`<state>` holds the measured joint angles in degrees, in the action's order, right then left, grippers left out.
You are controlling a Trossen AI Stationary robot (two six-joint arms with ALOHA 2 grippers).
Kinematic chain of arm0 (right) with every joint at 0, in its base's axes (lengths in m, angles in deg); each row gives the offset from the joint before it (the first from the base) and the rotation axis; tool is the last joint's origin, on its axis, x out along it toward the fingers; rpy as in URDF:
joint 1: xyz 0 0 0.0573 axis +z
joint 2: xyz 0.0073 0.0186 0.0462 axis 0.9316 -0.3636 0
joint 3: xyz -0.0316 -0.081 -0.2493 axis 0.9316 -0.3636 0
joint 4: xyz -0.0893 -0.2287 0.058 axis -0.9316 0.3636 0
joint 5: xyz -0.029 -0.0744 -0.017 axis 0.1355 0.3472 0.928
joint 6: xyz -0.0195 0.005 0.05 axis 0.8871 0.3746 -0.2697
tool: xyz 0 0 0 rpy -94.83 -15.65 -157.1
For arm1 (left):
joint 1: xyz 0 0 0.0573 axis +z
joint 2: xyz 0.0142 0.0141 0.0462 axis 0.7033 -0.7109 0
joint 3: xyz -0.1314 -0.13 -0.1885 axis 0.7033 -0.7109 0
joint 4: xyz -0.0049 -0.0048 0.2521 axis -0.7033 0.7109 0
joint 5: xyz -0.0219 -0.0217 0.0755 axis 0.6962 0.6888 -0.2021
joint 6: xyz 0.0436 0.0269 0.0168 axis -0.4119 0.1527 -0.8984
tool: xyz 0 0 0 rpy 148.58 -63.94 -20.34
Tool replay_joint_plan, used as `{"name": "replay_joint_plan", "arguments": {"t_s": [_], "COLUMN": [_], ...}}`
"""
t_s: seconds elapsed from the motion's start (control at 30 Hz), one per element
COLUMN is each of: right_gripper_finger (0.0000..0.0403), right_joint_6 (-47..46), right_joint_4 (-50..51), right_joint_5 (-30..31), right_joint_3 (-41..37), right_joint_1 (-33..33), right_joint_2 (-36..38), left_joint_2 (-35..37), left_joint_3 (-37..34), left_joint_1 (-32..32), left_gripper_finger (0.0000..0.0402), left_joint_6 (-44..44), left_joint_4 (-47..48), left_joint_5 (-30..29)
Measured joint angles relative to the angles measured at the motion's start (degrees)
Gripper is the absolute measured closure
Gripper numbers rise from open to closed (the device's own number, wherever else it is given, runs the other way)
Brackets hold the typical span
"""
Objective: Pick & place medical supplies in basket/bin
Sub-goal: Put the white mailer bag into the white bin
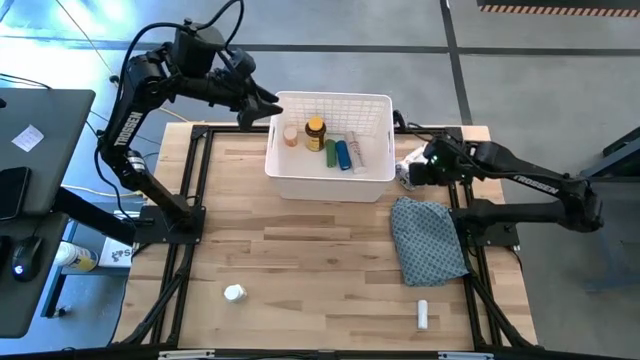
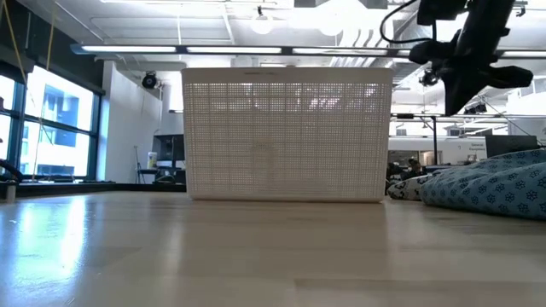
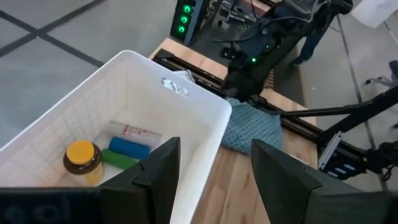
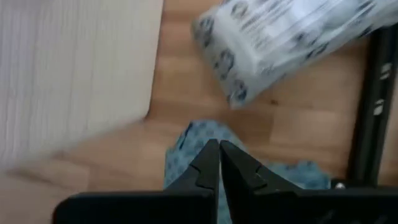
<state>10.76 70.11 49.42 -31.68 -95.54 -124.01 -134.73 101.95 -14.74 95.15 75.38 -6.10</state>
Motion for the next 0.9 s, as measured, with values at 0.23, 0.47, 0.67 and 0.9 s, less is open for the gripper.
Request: {"name": "replay_joint_plan", "arguments": {"t_s": [0.23, 0.47, 0.67, 0.9], "right_gripper_finger": [0.0344, 0.0286, 0.027, 0.0286], "right_joint_6": [-5.6, -11.3, -16.7, -19.1], "right_joint_4": [2.6, -6.3, -18.7, -24.5], "right_joint_5": [4.8, 3.3, -2.9, 1.0], "right_joint_3": [0.0, -6.3, -17.1, -21.0], "right_joint_1": [0.9, -6.6, -12.6, -17.0], "right_joint_2": [0.0, 0.0, -0.1, -0.1], "left_joint_2": [-1.2, -1.2, -1.2, -1.2], "left_joint_3": [0.0, 0.0, 0.0, 0.0], "left_joint_1": [0.0, 0.0, 0.0, 0.0], "left_gripper_finger": [0.0175, 0.0175, 0.0175, 0.0175], "left_joint_6": [-1.4, -3.3, -3.3, -3.4], "left_joint_4": [-0.2, -0.6, -0.5, 3.2], "left_joint_5": [0.0, -2.8, -3.6, -3.3]}}
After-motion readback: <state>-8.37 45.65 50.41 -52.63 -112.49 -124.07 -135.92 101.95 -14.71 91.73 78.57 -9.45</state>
